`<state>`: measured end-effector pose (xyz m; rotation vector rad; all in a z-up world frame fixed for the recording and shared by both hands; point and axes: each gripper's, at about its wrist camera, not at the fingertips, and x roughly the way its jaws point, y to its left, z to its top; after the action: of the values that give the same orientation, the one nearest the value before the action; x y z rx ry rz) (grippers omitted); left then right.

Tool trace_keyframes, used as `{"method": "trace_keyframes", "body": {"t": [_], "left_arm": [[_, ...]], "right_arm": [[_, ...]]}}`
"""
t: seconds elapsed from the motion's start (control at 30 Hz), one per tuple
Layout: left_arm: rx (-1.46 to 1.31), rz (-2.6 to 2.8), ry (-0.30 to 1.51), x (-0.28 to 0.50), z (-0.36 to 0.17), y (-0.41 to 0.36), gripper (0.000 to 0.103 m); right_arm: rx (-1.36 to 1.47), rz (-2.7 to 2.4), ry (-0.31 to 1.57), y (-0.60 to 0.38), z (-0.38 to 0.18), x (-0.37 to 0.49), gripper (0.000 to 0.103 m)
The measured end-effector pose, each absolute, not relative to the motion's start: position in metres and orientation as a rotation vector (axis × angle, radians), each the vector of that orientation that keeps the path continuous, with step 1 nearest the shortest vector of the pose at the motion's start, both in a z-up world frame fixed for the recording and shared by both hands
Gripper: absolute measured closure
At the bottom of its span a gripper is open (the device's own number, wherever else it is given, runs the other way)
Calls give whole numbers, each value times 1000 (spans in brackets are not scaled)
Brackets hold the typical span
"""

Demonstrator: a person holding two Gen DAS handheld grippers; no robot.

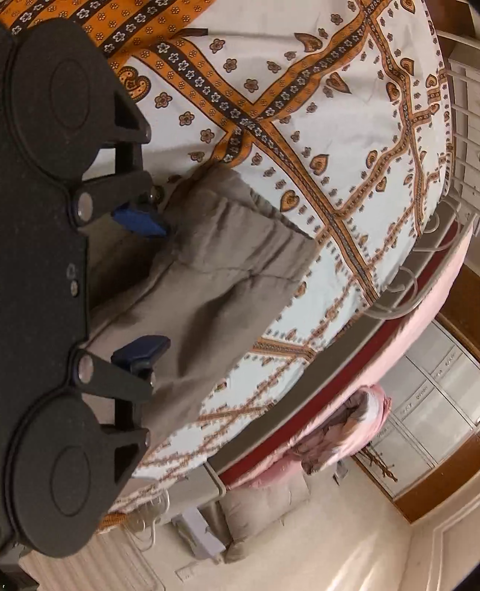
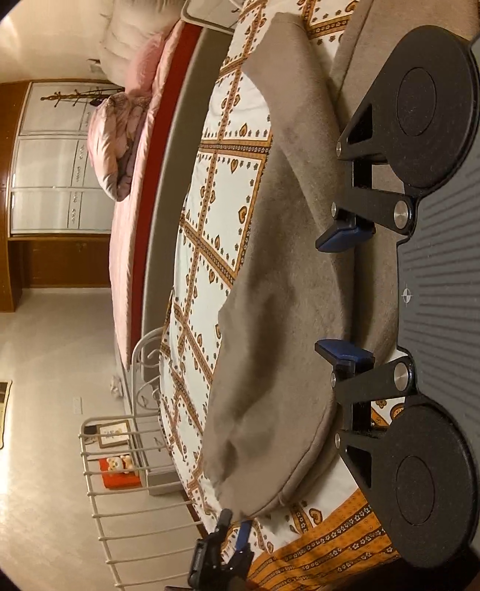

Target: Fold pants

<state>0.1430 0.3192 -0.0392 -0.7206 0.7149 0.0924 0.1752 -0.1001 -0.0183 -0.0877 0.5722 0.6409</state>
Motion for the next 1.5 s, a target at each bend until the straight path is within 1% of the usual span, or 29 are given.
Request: {"method": "trace_keyframes", "body": {"t": [0.17,0.27,0.3,0.33,0.37,0.4,0.57,0.6,0.63,0.7,0.73,0.8,0.87,0.9,0.93,0.97,1.0,1.03,1.07,1.23,1.3,1.33,1.37,1.4,1.47,1.5], "left_arm": [[-768,110,627,144,-49,324,56],[-799,117,588,144,-53,328,58],[-811,117,582,147,-54,330,62],[-808,123,585,149,-56,330,71],[-796,134,591,152,-56,330,77],[-767,142,602,154,-56,329,80],[-628,131,608,161,-50,323,82],[-617,125,616,164,-49,322,83],[-610,118,628,167,-46,323,84],[-595,78,585,170,-34,327,85],[-574,53,547,170,-24,327,85],[-495,-5,426,164,-1,324,85],[-470,-16,396,158,2,326,85],[-455,-6,446,160,-9,327,85],[-426,27,565,168,-28,328,85],[-394,75,701,177,-48,326,85],[-375,82,752,177,-64,325,85],[-376,82,690,168,-65,324,84],[-402,89,670,164,-64,325,84],[-404,104,668,160,-65,321,83],[-383,102,641,159,-59,317,85],[-362,90,589,156,-51,315,85],[-331,71,539,156,-45,316,84],[-278,79,532,156,-41,312,84],[-247,120,633,167,-50,310,83],[-256,142,701,172,-59,313,80]], "right_arm": [[-65,619,605,-102,-27,180,50],[33,593,670,-106,-31,195,50],[82,586,695,-109,-32,201,50],[129,576,720,-111,-33,207,50],[176,559,746,-114,-34,213,50],[231,543,770,-117,-34,219,50],[532,435,963,-132,-50,256,51],[582,404,1009,-135,-57,264,74],[608,384,1032,-138,-61,270,91],[641,390,1016,-145,-61,273,94],[635,418,952,-148,-52,268,98],[583,487,770,-156,-26,246,98],[558,521,686,-164,-18,227,98],[528,522,687,-166,-23,222,97],[475,523,729,-162,-35,220,97],[431,510,844,-157,-56,224,97],[428,497,942,-155,-75,228,97],[480,500,911,-162,-79,224,97],[511,499,893,-168,-78,222,96],[479,492,896,-171,-76,219,96],[462,495,896,-172,-74,220,96],[454,498,887,-164,-69,219,96],[461,505,858,-161,-62,215,96],[470,511,824,-154,-57,212,96],[452,513,798,-148,-57,211,96],[429,499,853,-145,-65,215,95]]}}
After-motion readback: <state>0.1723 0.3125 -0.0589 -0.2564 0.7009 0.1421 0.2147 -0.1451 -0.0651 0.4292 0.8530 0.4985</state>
